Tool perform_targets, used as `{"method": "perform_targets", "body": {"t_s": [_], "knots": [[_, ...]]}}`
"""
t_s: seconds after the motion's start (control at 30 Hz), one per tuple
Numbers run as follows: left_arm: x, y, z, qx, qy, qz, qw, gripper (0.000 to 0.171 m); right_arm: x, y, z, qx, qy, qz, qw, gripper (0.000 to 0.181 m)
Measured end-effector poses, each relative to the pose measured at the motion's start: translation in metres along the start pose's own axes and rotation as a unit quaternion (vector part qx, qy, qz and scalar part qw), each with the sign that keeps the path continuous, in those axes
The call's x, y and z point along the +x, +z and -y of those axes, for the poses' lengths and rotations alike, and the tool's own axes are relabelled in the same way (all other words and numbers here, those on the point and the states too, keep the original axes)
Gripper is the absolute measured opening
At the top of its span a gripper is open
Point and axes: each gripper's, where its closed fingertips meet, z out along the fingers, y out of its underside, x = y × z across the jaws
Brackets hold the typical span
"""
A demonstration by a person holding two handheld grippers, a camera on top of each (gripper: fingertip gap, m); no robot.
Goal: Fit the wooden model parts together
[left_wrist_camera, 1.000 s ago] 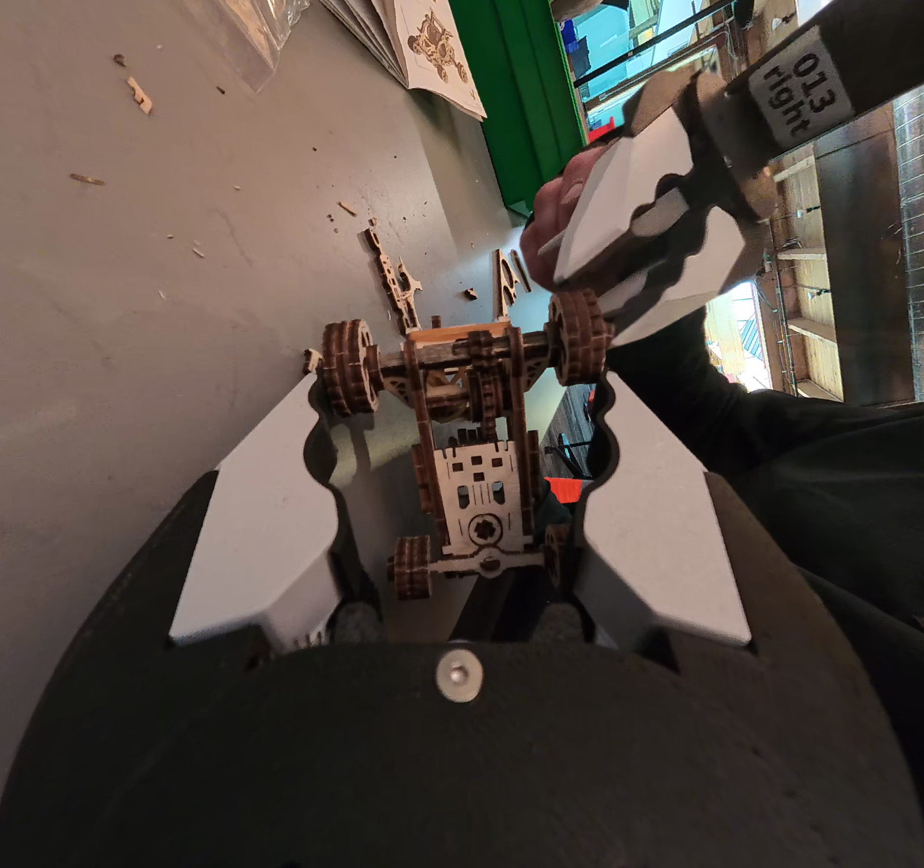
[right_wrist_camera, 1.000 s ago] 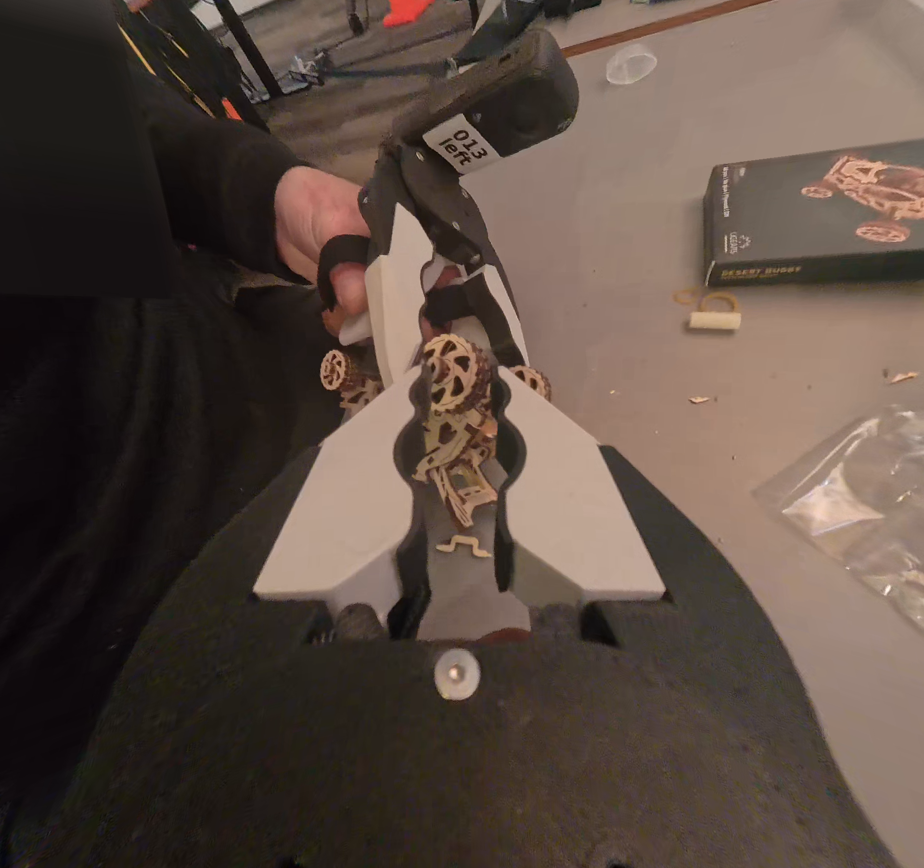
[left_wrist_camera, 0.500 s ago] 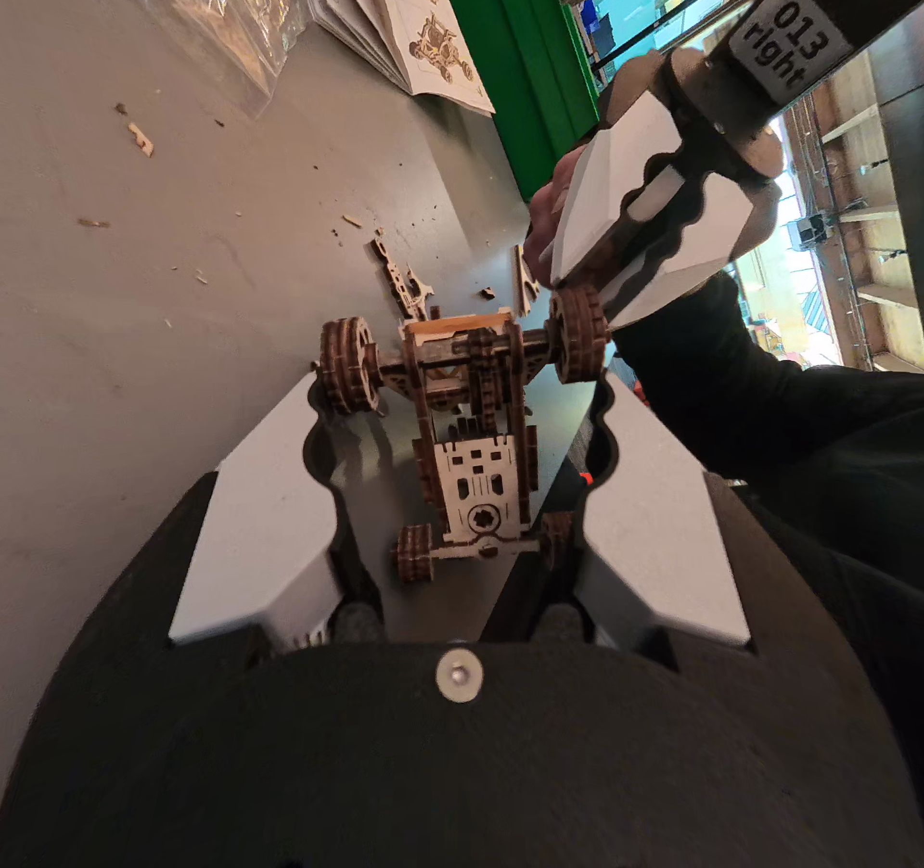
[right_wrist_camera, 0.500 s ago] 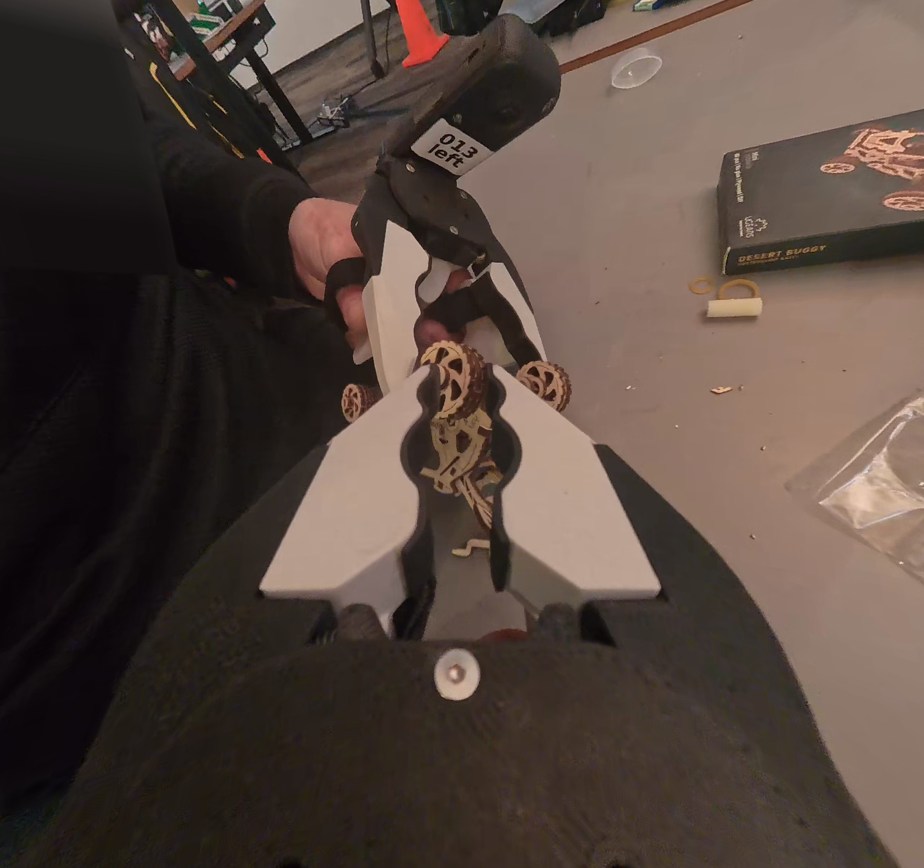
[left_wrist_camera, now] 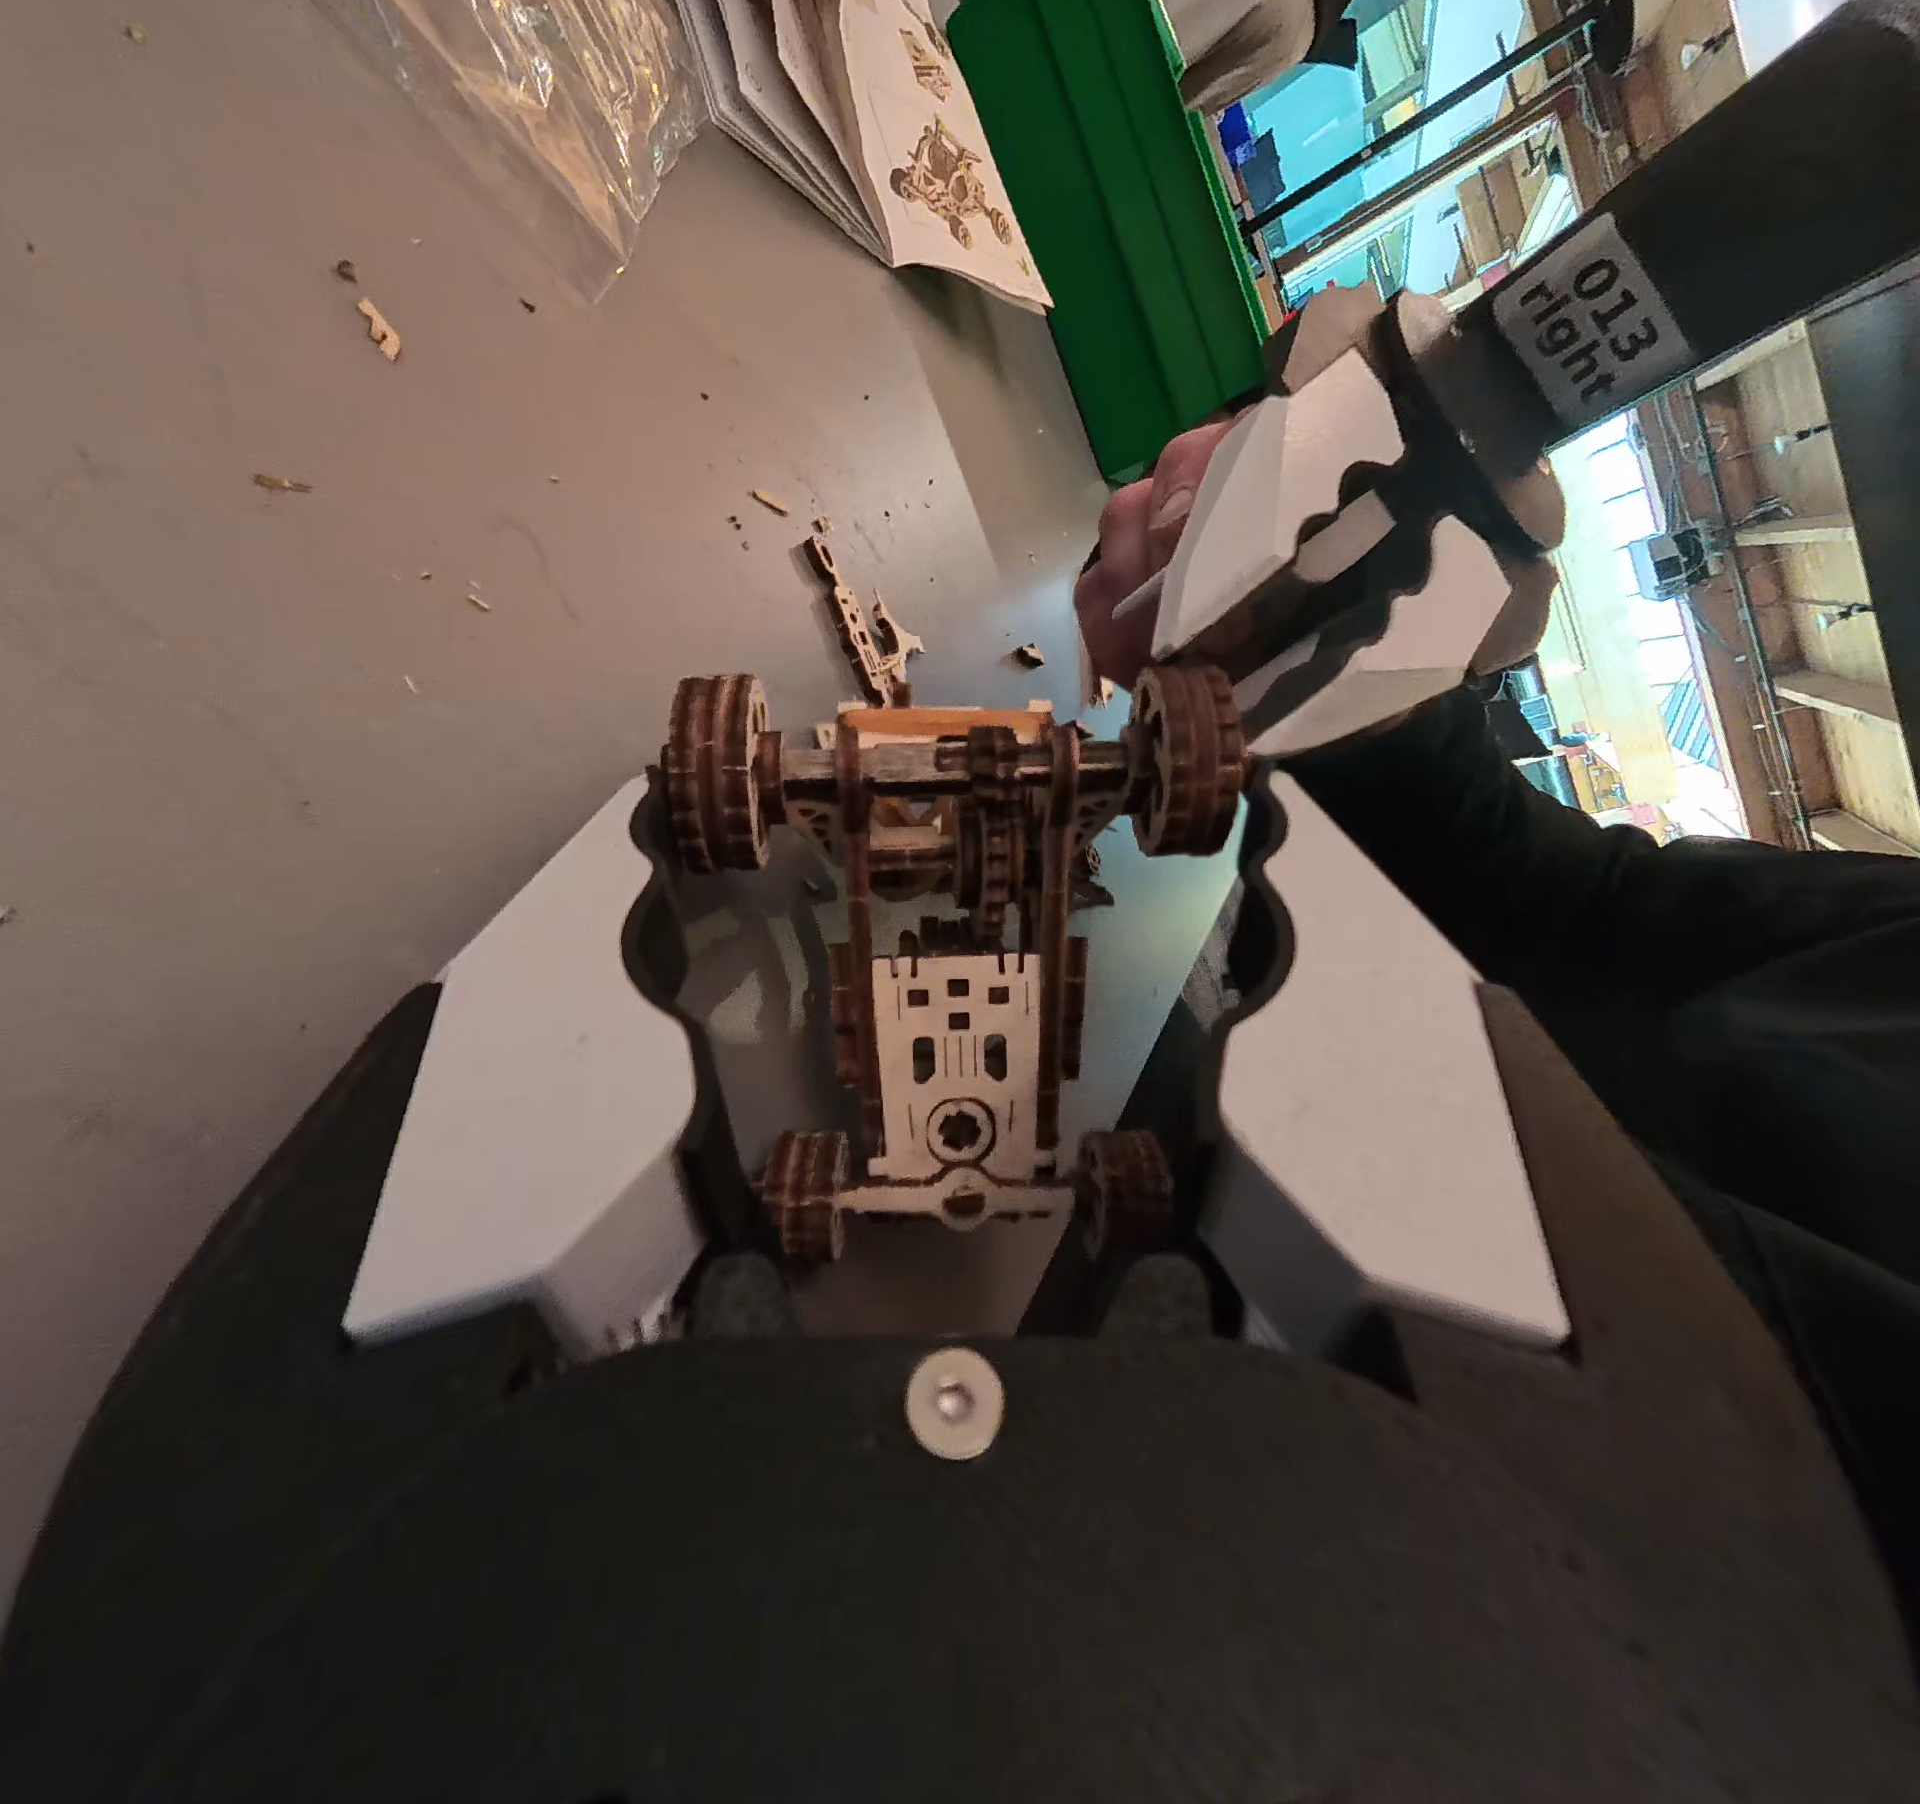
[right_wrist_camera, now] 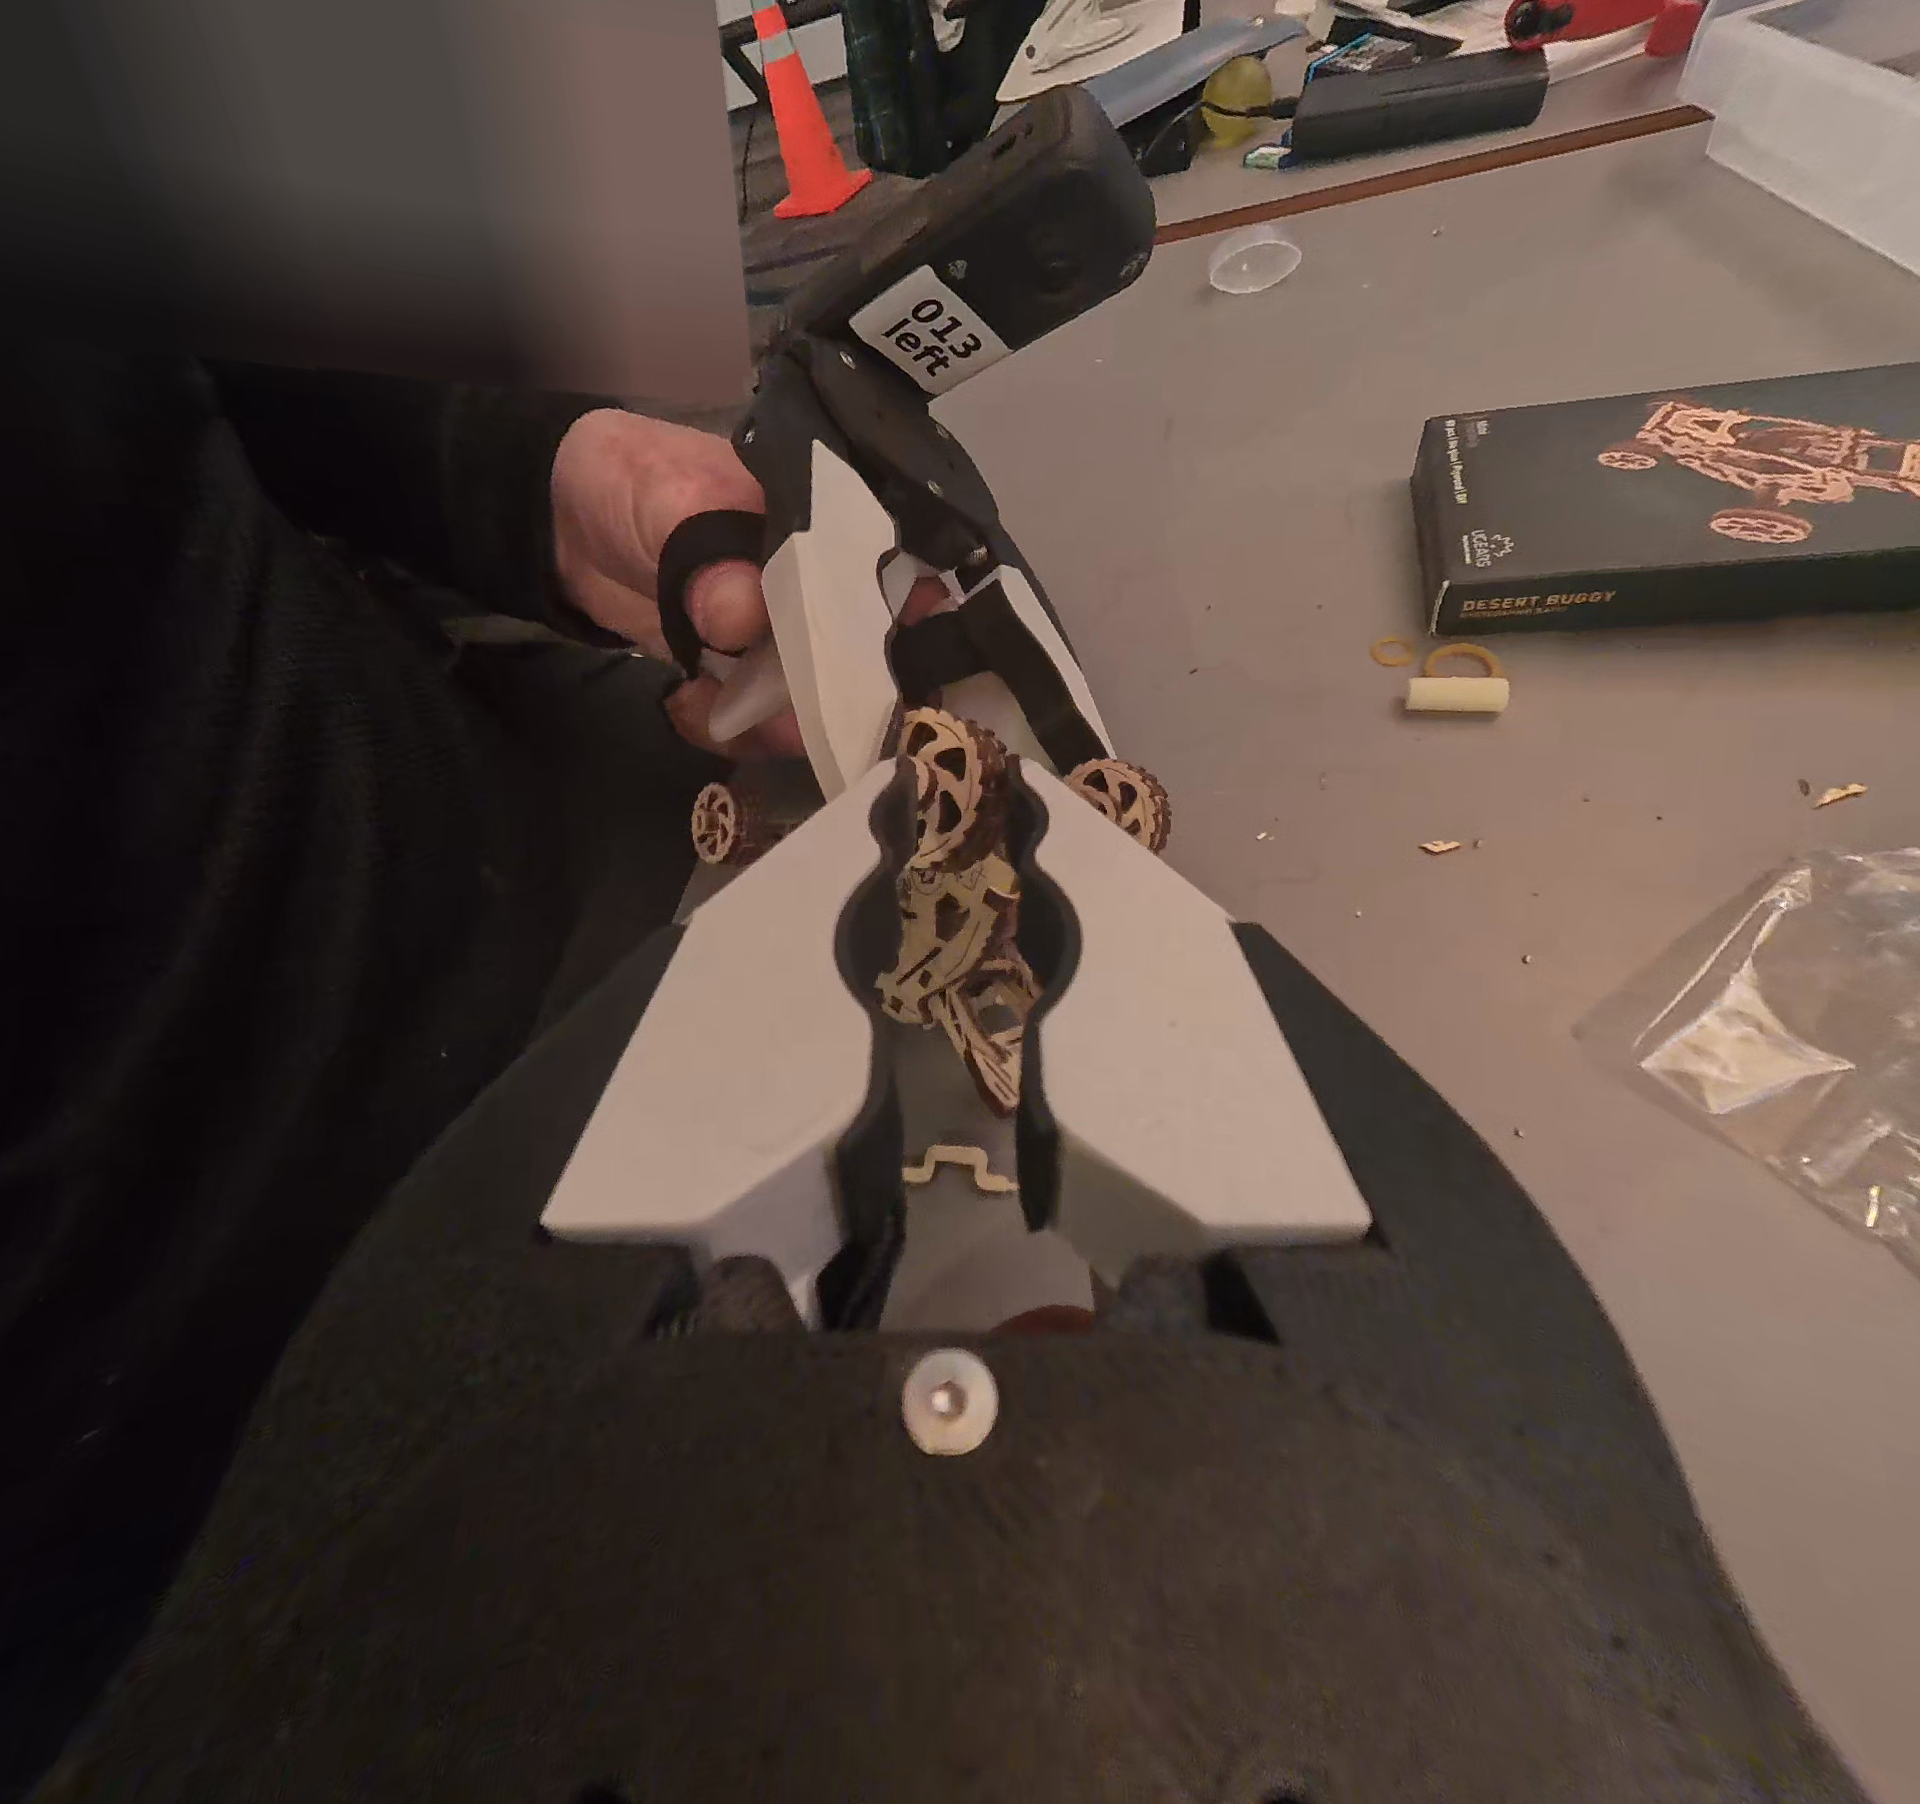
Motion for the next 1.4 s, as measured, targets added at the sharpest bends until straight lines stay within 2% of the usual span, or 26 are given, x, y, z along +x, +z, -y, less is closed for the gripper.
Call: {"method": "perform_targets", "body": {"t_s": [0.5, 0.73, 1.4], "knots": [[-0.0043, 0.0003, -0.0021, -0.007, 0.044, 0.033, 0.998, 0.102, -0.0022, 0.0019, -0.0026, 0.021, -0.004, 0.006, 1.0, 0.014], [-0.0045, 0.0003, -0.0011, -0.007, 0.042, 0.026, 0.999, 0.103, -0.0005, 0.0001, -0.004, 0.007, 0.007, 0.026, 1.0, 0.018], [-0.0041, 0.0015, -0.0017, -0.001, 0.047, 0.026, 0.999, 0.102, -0.0015, -0.001, -0.0062, 0.036, 0.003, 0.051, 0.998, 0.015]]}}
